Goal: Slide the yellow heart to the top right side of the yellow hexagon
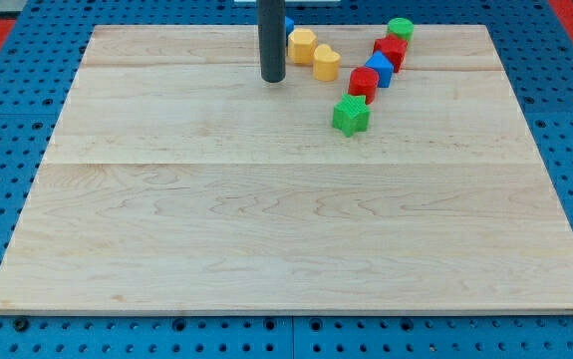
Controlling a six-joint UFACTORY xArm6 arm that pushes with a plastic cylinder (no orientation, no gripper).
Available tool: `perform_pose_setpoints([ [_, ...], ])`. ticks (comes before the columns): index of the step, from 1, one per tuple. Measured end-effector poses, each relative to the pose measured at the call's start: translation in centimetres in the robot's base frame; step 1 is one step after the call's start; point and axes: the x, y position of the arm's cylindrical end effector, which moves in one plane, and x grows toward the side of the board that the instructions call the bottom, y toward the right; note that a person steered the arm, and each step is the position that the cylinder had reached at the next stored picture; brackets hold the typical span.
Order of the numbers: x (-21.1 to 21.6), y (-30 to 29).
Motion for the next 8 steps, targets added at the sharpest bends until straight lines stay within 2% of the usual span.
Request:
perform_pose_setpoints([
  [2,-3.9,-0.6],
  [4,3.3,2.3],
  [5,3.2,5.3],
  [8,0.3,7.9],
])
